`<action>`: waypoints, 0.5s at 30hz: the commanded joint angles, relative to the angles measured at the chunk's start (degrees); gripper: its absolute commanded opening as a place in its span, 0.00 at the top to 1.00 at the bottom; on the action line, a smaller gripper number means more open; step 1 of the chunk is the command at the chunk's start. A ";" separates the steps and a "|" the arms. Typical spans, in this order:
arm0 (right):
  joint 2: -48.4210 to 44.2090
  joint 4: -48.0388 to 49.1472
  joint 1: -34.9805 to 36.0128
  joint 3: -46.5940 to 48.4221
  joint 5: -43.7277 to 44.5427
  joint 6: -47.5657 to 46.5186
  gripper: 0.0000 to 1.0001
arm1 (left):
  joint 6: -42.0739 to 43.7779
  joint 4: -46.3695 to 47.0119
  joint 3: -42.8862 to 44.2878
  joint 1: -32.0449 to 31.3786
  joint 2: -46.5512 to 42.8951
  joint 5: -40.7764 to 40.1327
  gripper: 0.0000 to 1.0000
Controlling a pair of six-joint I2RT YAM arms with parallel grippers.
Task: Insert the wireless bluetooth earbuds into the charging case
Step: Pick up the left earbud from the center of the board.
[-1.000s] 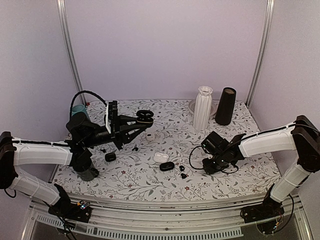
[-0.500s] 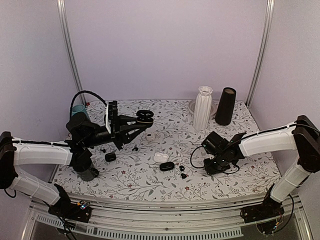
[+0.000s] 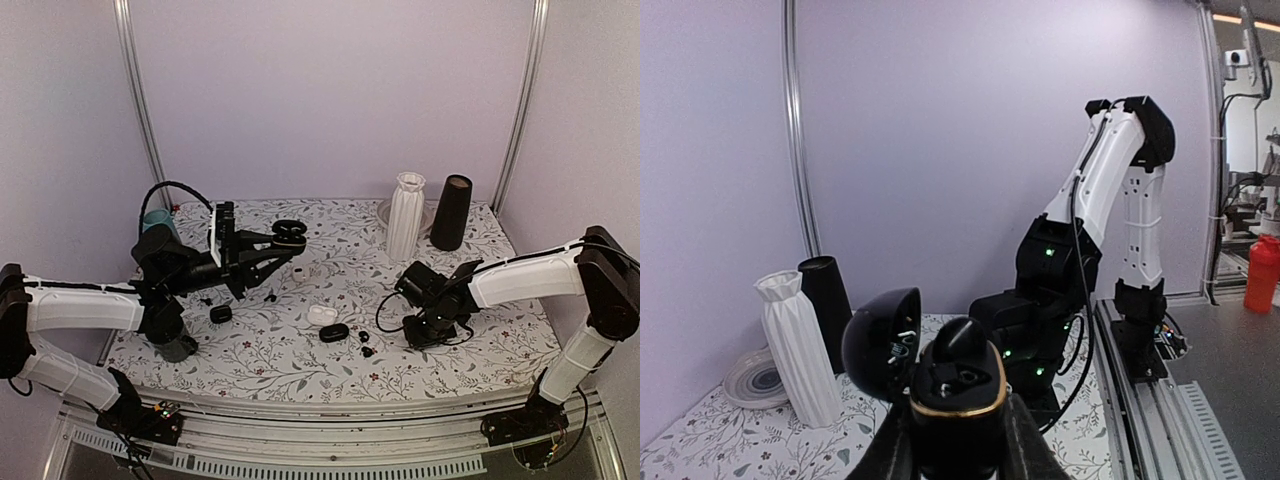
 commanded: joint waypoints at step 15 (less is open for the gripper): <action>1.08 -0.47 -1.37 0.17 0.30 -1.38 0.77 | -0.02 0.70 -0.77 -0.86 -1.90 -0.53 1.00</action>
